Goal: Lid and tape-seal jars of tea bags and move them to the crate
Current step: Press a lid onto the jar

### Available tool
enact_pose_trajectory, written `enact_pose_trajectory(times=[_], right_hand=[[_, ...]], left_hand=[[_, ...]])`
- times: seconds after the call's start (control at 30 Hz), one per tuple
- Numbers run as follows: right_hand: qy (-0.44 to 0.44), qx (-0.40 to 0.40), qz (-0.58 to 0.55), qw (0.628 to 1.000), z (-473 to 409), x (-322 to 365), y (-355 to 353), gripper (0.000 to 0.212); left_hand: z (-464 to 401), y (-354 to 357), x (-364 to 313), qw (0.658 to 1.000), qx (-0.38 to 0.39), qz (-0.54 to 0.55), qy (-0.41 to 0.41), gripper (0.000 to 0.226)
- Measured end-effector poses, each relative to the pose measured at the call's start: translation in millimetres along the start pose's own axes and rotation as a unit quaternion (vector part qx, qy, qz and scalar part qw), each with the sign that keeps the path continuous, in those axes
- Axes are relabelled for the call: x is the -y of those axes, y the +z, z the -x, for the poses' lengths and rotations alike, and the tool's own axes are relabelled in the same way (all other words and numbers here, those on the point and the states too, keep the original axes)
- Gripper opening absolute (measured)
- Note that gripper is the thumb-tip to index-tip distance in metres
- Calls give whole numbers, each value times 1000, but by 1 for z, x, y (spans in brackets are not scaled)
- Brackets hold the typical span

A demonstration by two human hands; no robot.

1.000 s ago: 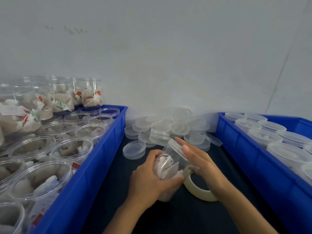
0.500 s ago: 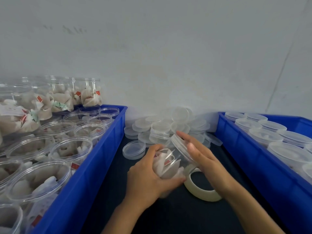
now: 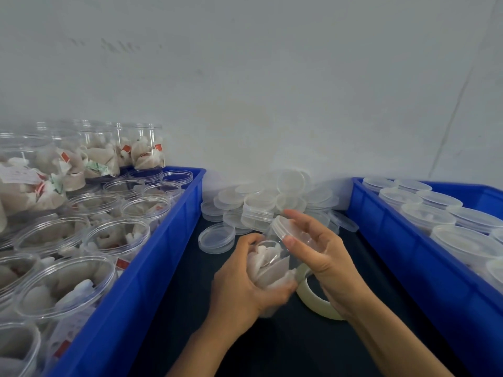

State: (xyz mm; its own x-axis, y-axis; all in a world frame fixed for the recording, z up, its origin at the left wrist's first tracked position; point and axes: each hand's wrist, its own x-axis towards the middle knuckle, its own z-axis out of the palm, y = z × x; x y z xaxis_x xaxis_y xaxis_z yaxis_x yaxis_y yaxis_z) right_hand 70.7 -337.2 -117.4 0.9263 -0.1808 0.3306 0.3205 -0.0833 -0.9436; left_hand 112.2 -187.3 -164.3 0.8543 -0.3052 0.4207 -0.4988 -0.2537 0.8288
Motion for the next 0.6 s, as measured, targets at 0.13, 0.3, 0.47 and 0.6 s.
enact_pose_trajectory(times=[0.13,0.3,0.47,0.6], right_hand=[[60,59,64,994,-5,-5,-27,91],[148,98,432,885,6,-34,-61,76],[115,125,542,823,21,-51,-64,31],[105,99,496,856,25,-49,-69,10]], left_hand=[[-4,5,11,998,-32,53,-34,70],[-10,3,29,991,-81,82,-75,79],[-11,5,39,990,-86,68,-89,73],[-8,3,33,987,-73,116,-89,78]])
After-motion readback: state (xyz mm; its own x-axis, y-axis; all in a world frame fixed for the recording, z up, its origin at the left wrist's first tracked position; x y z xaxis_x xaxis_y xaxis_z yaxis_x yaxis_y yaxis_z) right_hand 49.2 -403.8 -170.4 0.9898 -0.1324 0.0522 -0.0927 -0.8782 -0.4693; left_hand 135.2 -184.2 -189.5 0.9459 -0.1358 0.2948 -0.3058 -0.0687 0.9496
